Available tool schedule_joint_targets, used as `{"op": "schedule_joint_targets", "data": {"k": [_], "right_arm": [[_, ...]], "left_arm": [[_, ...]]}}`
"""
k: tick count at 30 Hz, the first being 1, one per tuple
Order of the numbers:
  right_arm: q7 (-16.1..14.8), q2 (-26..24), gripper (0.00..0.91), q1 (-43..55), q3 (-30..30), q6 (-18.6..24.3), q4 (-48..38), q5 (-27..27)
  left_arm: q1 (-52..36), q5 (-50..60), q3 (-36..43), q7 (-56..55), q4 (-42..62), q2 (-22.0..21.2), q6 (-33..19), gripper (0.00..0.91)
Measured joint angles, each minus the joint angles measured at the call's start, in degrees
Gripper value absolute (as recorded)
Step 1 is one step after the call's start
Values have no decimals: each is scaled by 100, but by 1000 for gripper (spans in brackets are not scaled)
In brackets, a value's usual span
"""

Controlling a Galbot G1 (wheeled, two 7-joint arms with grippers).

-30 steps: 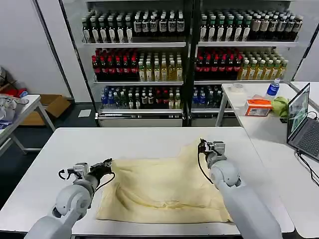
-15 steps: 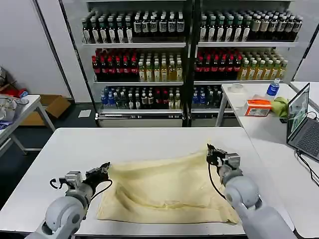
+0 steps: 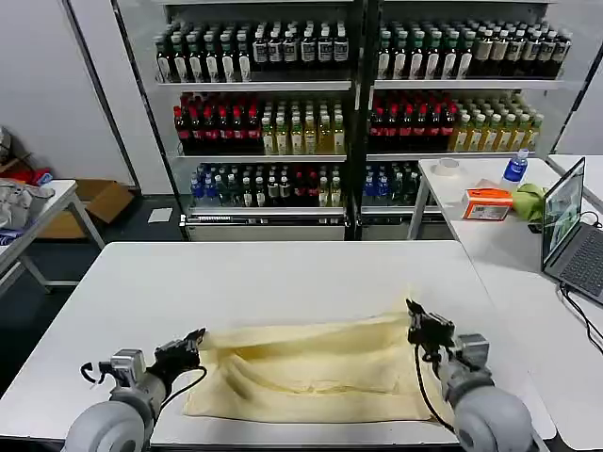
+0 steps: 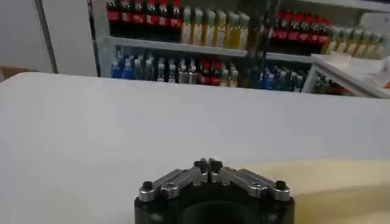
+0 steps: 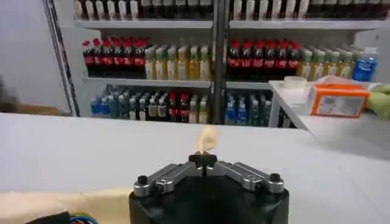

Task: Fold and organize the clothes.

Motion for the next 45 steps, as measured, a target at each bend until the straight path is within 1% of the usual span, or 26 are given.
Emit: {"op": "schedule_joint_targets", "data": {"k": [2,4,11,12,13,14,15,25,30,37,45], "right_arm": [[-3,36,0,-222,91,-2,122,-39],[-6,69,0,-413,154,-2,207,-81],[-3,228,0,-891,220,-14,289,-264],[-1,249,0,-925,220,-23,287,-289],[4,272,161,-955,216,-35,278,-312],[14,301,564,-980,205,-55,263,-334],[16,329,907,-997,187,-77,247,-352],[-37,422,907,-1230,163,-133,270,-556],[-70,454,907,-1407,231,-47,393,-632],[-87,467,907,-1645,313,89,545,-669],[-56,482,907,-1768,353,183,591,-691]], "left_arm": [[102,27,-48,25,-59,20,18,20],[199,57,-84,53,-114,35,38,10],[465,201,-74,147,-165,11,48,10],[489,232,-61,156,-164,-3,44,60],[501,259,-48,166,-158,-14,36,242],[511,290,-35,180,-144,-29,35,443],[521,326,-17,187,-127,-45,35,907],[555,552,62,186,-41,-198,-23,907],[647,596,-9,103,-94,-313,-89,907],[783,593,-67,-36,-150,-617,-167,907],[733,534,56,-90,-49,-1092,-194,907]]}}
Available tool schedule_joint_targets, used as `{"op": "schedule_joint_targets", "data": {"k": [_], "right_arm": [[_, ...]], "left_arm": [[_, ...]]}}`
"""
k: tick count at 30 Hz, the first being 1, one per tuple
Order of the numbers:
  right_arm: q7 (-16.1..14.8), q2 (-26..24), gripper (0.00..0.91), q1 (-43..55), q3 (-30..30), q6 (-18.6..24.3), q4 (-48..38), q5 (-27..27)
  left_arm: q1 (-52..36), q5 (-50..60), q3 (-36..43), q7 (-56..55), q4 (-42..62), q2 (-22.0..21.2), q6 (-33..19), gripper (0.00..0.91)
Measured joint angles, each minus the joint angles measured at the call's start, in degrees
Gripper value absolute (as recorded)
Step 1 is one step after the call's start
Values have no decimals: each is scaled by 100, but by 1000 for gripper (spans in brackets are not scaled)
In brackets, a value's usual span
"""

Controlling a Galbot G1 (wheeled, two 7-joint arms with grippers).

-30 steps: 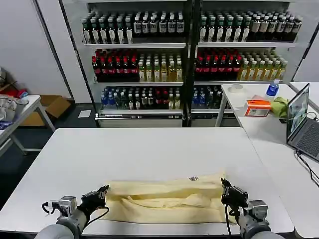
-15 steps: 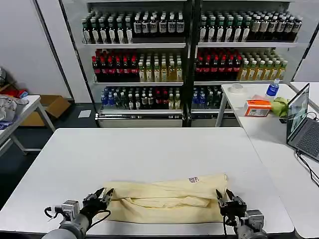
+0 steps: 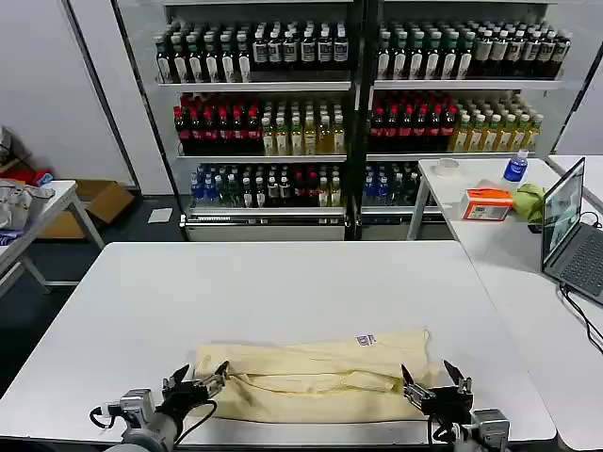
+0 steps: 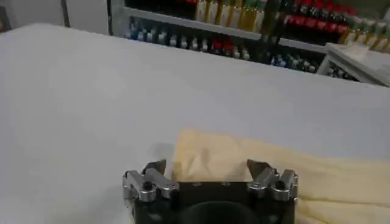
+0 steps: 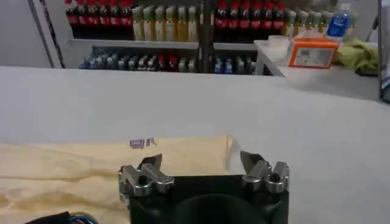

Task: Fold and organize the clothes.

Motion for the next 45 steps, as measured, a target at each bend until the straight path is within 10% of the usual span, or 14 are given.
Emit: {"op": "schedule_joint_targets", "data": {"k": [1,4,5,28,45], "right_arm": [[2,-4,907,-17,7,9,7,-1],[13,-14,907,-47,42,30,22,3],[16,-16,907,-52,52,38,24,8],[74,47,907,-167,203,116,158,72],[106,22,907,-199,358,127,238,191]], "left_arm": [[-14,1,15,1,18,-59,-2,907],[-53,9,79,17,91,-222,-31,40],[-56,23,103,20,115,-272,-53,10],[163,-379,-67,93,137,-734,-291,10],[156,-1764,-1484,64,181,-177,-129,10]]}}
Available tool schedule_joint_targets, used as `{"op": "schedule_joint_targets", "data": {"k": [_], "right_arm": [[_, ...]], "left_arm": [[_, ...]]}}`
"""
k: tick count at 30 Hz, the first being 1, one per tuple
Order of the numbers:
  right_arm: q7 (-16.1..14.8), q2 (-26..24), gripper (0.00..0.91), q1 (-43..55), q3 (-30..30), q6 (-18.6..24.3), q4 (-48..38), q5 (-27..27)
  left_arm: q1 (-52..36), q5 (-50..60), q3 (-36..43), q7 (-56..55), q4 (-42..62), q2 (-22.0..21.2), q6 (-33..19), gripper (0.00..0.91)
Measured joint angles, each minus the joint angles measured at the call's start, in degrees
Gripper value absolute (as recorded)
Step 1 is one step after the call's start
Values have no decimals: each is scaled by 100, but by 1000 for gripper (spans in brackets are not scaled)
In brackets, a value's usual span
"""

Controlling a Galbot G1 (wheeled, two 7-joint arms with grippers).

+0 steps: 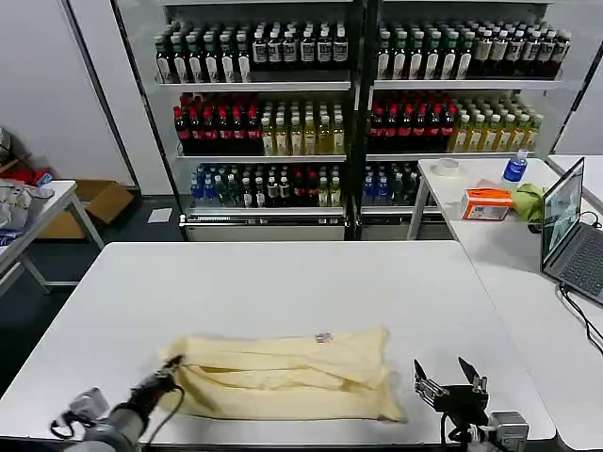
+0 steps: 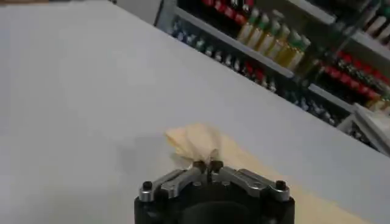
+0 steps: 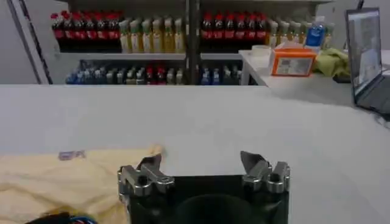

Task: Fold and organize the clothes.

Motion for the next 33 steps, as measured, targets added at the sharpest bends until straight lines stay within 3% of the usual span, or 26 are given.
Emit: {"op": "schedule_joint_targets", "data": {"k": [8,13,22,33], "right_arm": [[13,-40,907,-93,65,1,53,10],[26,-55,907,-172,92,2,84,-19],[29,-175,907,-371,201,1,97,-15],[23,-251,907,-435,230,2,33,16]], "left_arm": [[-149,-659,-855,-48,244,487,115,10],[-195,-1161,-1057,-159,139,526,182,10],[-254,-2142,-791,-299,-497,157,192,10],[-643,-2480,319,-451,-908,-505,41,10]]}}
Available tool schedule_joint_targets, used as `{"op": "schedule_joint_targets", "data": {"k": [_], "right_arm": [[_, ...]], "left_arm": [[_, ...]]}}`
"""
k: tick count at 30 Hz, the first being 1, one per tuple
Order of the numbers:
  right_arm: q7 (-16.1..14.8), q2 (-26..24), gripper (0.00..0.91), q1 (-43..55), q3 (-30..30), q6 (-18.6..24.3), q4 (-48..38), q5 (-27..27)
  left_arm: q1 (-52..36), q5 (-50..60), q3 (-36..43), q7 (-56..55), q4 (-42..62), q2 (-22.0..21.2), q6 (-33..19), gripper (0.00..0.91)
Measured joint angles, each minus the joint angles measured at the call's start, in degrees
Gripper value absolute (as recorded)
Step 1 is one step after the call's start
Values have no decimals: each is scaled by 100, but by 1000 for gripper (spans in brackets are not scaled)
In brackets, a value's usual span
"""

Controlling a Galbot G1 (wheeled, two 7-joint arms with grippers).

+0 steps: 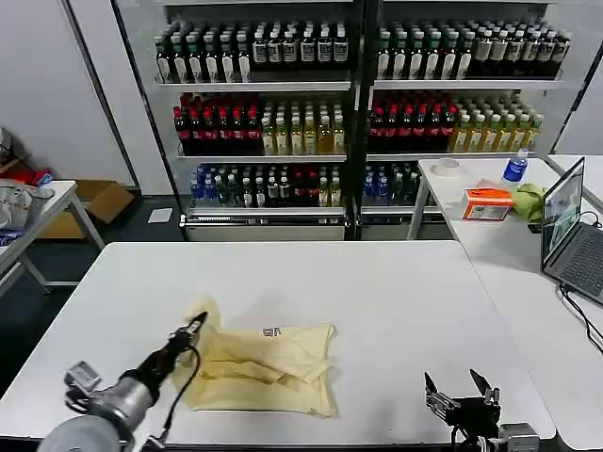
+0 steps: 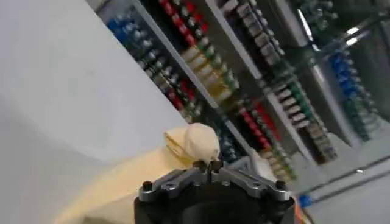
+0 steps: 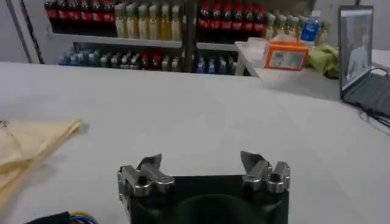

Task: Fold and organize the clothes.

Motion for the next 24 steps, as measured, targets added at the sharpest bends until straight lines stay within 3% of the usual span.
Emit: {"op": "schedule_joint_targets", "data": {"k": [14,17,18,19,24], "right_arm": [[8,-29,907,187,-113,4,-151,46],[15,-25,907,229,-140,3,-174,47],[18,-23,907,243,-145,2,-179,47],[20,-18,907,257,-155,1,-181,47],[30,1,907,315,-185,-15,-182,47]], "left_arm": [[-442,750,1355,-98,425,-358,-84,50],[-509,942,1559,-119,528,-408,-118,242],[-536,1010,1627,-126,567,-430,-130,776],[-563,1070,1688,-131,603,-452,-135,907],[-674,1322,1882,-107,701,-510,-133,907]]}}
